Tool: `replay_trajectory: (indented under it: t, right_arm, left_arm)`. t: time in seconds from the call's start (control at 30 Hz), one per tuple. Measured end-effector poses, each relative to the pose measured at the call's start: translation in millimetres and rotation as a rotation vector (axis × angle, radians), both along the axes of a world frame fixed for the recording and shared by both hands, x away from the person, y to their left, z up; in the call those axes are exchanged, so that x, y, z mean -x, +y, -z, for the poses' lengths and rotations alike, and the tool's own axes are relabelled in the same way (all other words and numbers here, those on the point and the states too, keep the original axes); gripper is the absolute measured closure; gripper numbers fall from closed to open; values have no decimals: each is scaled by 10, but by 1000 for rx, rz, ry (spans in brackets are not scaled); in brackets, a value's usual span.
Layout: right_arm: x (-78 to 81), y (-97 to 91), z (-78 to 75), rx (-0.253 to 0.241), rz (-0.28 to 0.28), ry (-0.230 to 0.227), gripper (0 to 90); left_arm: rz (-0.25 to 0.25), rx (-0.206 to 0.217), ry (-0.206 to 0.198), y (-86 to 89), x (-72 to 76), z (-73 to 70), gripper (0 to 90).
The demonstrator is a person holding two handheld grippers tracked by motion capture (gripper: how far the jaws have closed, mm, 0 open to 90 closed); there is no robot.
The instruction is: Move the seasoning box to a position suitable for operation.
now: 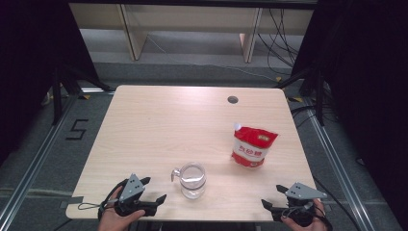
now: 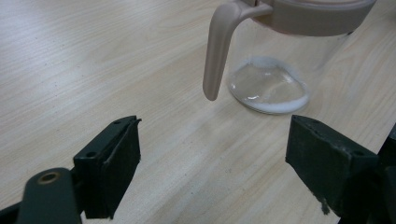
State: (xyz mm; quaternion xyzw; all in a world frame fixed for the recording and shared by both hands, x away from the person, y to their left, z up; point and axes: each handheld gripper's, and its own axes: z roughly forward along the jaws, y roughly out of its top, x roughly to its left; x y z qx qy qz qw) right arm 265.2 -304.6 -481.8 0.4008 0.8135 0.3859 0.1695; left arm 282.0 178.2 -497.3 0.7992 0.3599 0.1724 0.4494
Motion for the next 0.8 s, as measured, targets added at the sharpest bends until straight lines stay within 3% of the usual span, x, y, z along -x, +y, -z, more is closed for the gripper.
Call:
replay_trajectory:
  t: [0.1, 0.13, 0.23, 0.33, 0.37, 0.4, 0.43, 0.47, 0.5, 0.67, 0.8]
  right_arm:
    - [-13, 8, 16, 11, -21, -9, 238]
    - [-3, 20, 15, 2, -20, 12, 238]
    - [-3, 31, 11, 2, -21, -6, 238]
    - [18, 41, 0, -7, -10, 25, 238]
    - [-4, 30, 6, -6, -21, -12, 239]
    - [-6, 32, 10, -16, -22, -11, 239]
    - [-1, 35, 7, -23, -19, 6, 239]
    - [1, 33, 3, -19, -16, 4, 239]
    - [-19, 15, 5, 0, -29, -28, 240]
    - [-13, 23, 0, -2, -23, -22, 241]
    - [-24, 24, 7, -3, -39, -19, 243]
  left_arm:
    - [-5, 10, 0, -13, 1, 5, 175]
    - [-5, 10, 0, -13, 1, 5, 175]
    - [-5, -6, -5, -2, -10, -5, 176]
    - [-13, 22, -2, -23, -20, 3, 178]
    - [-2, 20, 10, -32, -42, 1, 176]
    - [-4, 34, 20, -55, -50, 3, 175]
    - [-1, 24, 11, -71, -56, -8, 175]
    - [-1, 24, 11, -71, -56, -8, 175]
    - [2, 18, 4, -107, -74, -19, 175]
    - [23, -7, -9, -136, -127, -33, 194]
    - [10, 4, -20, -148, -169, -54, 245]
